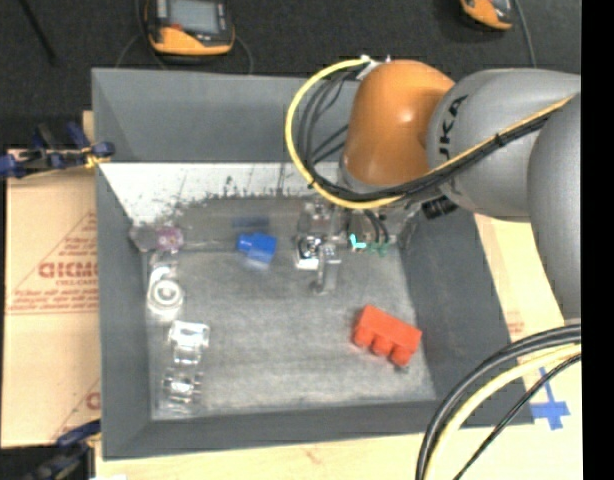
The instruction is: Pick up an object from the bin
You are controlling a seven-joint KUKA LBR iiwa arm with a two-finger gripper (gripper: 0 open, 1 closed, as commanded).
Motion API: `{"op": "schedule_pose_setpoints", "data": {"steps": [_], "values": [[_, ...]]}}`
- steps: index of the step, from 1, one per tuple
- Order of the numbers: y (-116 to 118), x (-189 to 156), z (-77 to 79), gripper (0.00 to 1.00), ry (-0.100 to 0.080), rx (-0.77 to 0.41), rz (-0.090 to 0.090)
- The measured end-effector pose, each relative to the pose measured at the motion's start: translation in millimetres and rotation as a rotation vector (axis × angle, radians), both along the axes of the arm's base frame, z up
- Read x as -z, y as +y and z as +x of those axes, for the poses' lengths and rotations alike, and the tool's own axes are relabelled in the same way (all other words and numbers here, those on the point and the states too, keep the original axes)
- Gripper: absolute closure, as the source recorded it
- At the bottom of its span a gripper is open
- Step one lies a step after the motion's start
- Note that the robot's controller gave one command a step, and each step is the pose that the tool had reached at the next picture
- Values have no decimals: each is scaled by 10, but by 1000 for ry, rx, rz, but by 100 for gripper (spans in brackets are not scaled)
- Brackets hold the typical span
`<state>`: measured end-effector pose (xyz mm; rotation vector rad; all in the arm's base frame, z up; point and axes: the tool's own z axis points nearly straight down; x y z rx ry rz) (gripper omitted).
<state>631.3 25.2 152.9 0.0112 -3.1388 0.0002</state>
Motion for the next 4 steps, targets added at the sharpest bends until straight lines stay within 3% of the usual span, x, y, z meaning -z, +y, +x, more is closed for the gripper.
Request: {"op": "schedule_pose_setpoints", "data": {"steps": [1, 2, 3, 4], "values": [[-542, 712, 132, 0, -1, 33, -2], [-1435, 687, -343, 0, -7, -192, -3], [-1868, 268, -850, 0, -6, -229, -5], [-1331, 311, -466, 0, -10, -351, -1]]}}
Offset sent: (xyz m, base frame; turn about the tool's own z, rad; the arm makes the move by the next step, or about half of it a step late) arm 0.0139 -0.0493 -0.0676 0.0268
